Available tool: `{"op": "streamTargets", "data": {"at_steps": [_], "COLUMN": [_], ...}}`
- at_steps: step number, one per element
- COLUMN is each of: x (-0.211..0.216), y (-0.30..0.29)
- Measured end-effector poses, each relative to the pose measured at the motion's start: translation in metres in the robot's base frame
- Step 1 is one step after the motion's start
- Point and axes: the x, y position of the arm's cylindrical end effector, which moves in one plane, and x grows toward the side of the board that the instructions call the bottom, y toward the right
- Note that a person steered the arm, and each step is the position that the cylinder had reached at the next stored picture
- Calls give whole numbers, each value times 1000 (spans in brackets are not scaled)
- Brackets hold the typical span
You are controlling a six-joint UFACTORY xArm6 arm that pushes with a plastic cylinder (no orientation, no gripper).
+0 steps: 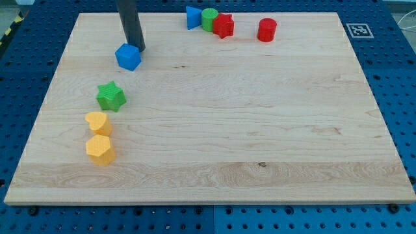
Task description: Slide the blue cube to the top left
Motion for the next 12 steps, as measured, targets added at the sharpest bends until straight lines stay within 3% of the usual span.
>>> {"op": "streamTargets", "data": {"at_steps": [2,6,12], "x": [26,-68,-56], "y": [-2,-32,-9]}}
